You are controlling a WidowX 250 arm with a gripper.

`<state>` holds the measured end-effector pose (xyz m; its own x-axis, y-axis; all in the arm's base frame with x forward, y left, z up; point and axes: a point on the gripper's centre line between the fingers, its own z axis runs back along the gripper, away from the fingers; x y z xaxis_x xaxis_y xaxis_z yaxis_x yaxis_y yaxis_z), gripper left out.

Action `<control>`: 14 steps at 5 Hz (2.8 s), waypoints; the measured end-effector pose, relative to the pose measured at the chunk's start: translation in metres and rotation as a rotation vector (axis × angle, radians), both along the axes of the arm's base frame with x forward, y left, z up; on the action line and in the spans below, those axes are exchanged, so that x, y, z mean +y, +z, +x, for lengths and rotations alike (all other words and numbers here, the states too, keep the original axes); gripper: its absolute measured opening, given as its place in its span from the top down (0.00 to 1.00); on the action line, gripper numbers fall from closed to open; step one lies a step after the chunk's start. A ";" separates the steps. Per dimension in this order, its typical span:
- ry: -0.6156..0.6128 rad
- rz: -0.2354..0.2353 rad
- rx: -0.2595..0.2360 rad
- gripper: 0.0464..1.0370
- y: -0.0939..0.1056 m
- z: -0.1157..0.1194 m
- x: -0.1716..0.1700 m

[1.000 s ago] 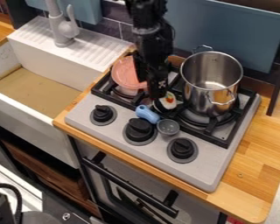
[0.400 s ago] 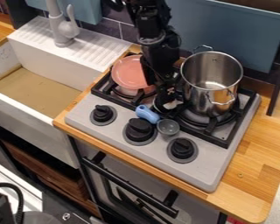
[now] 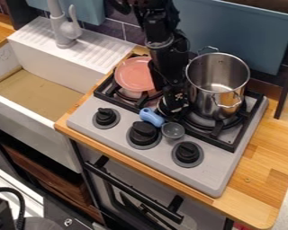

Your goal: Put suishi in the plate

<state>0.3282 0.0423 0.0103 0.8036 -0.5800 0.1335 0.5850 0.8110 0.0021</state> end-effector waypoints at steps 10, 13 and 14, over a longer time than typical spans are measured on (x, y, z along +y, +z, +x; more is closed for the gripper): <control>0.321 -0.039 -0.192 0.55 0.050 0.004 0.057; 0.496 0.079 -0.117 0.55 0.015 0.048 0.093; 0.491 0.072 -0.102 0.55 0.011 0.048 0.092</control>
<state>0.3766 0.1343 0.0215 0.9688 -0.1478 0.1989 0.1288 0.9861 0.1054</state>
